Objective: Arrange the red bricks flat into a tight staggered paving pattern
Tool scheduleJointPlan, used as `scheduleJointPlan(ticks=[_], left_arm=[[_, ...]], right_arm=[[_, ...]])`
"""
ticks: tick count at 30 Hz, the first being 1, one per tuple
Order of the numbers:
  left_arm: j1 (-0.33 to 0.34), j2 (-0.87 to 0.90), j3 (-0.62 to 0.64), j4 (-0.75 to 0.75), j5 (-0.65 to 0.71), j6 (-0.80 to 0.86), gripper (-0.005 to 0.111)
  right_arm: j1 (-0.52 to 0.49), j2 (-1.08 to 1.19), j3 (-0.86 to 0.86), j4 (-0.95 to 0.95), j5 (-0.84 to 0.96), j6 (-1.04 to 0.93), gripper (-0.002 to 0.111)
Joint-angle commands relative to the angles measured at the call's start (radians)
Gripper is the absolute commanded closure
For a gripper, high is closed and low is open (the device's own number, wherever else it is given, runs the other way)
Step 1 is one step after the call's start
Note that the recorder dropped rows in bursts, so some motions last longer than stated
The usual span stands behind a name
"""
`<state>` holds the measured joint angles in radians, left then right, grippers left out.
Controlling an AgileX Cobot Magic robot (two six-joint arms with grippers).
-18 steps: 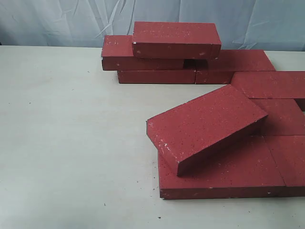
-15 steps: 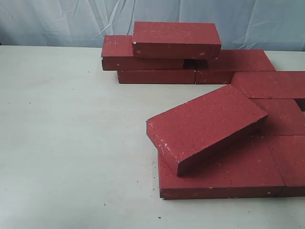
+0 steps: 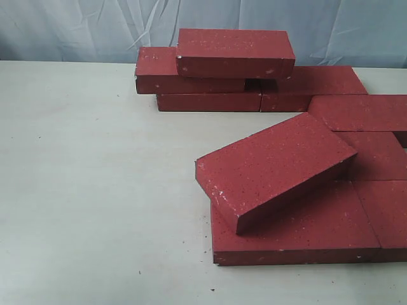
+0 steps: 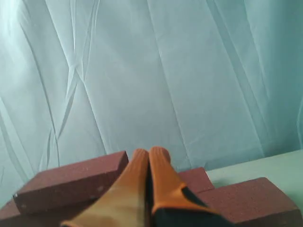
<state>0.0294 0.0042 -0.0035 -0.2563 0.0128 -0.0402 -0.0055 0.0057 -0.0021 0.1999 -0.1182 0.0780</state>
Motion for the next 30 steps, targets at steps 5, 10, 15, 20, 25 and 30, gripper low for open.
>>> scheduleJointPlan(ticks=[5,10,15,20,25,30], left_arm=[[-0.004,-0.004,-0.065,-0.128,-0.064,-0.009,0.107],[-0.004,0.043,-0.162,-0.156,-0.098,-0.009,0.107],[-0.004,0.193,-0.267,-0.153,-0.082,-0.009,0.107],[-0.004,0.393,-0.391,-0.102,-0.04,-0.009,0.107],[-0.004,0.61,-0.556,0.018,0.1,-0.002,0.107],[-0.019,0.803,-0.699,0.06,0.305,0.084,0.107]], right_arm=[[-0.003,0.004,-0.124,0.009,-0.048,0.08,0.109],[-0.003,0.104,-0.266,0.009,-0.048,0.08,0.109],[-0.003,0.243,-0.381,-0.014,-0.046,0.08,0.109],[-0.003,0.412,-0.49,-0.085,-0.043,0.076,0.109],[-0.003,0.576,-0.612,-0.179,0.021,0.074,0.109],[-0.003,0.738,-0.759,-0.309,0.218,0.074,0.109]])
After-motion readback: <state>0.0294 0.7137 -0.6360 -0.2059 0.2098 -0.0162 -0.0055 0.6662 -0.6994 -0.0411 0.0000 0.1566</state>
